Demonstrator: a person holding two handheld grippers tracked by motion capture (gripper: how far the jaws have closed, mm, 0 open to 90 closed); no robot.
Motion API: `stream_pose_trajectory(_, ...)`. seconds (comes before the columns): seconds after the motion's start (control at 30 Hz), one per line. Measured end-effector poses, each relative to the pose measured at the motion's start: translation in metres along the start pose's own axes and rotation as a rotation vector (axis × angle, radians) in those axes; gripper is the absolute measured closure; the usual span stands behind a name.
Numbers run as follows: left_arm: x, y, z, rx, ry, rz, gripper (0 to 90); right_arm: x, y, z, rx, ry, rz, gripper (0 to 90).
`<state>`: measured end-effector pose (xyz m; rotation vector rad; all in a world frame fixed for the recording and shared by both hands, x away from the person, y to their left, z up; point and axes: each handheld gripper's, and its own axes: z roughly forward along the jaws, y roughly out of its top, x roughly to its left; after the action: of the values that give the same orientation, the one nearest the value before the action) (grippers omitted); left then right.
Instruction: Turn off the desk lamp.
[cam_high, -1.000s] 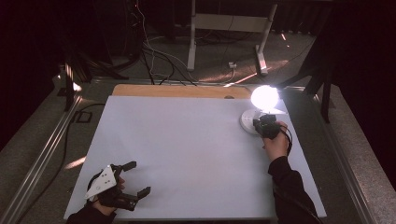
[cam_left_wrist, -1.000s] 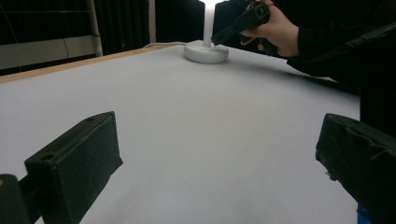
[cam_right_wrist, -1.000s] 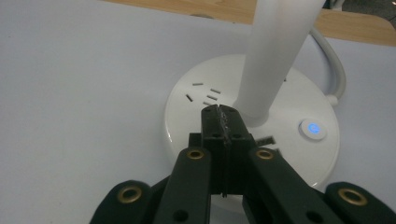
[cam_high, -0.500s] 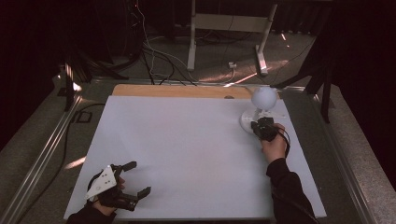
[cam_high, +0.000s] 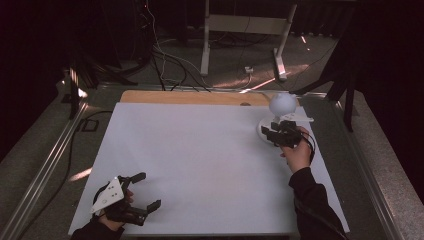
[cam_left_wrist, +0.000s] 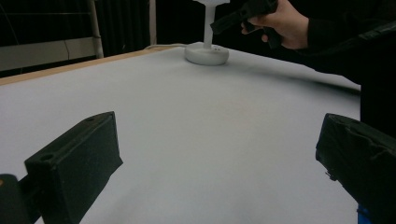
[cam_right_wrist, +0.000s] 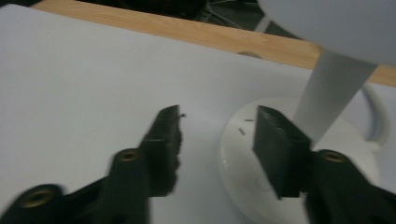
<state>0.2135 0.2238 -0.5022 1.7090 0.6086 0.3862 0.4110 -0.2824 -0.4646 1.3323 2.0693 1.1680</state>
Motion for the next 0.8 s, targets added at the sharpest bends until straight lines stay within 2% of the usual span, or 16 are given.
stream_pose_trajectory(0.1,0.0,0.0,0.0,-0.002,0.0,0.001,0.5,-0.002,-0.001,-0.003,0.009,0.049,0.018,26.6)
stream_pose_trajectory(0.13,0.0,0.0,0.0,-0.002,0.001,0.001,0.5,-0.002,-0.002,-0.004,0.012,0.063,0.035,26.0)
stream_pose_trajectory(0.2,0.0,0.0,0.0,-0.004,0.001,-0.001,0.5,-0.002,-0.003,-0.008,0.004,0.099,0.04,16.7)
stream_pose_trajectory(0.3,0.0,0.0,-0.001,-0.002,0.0,-0.001,0.5,0.0,-0.004,-0.015,-0.014,0.144,0.045,13.5)
stream_pose_trajectory(0.33,0.0,0.0,-0.001,-0.003,0.0,-0.002,0.5,0.001,-0.005,-0.017,-0.017,0.141,0.038,13.3)
stream_pose_trajectory(0.4,0.0,0.0,-0.001,-0.006,0.0,-0.003,0.5,0.002,-0.005,-0.021,-0.016,0.178,0.044,7.2)
stream_pose_trajectory(0.5,0.0,0.0,-0.001,-0.005,0.0,-0.002,0.5,0.006,-0.006,-0.026,-0.019,0.186,0.001,2.0)
stream_pose_trajectory(0.7,0.0,0.0,-0.001,-0.008,0.0,-0.004,0.5,0.015,-0.013,-0.035,0.0,0.268,-0.048,0.0)
stream_pose_trajectory(0.77,0.0,0.0,-0.001,-0.008,0.0,-0.005,0.5,0.017,-0.017,-0.039,-0.02,0.264,-0.058,0.0)
stream_pose_trajectory(0.8,0.0,0.0,-0.001,-0.007,0.0,-0.004,0.5,0.018,-0.02,-0.04,-0.033,0.289,-0.058,0.0)
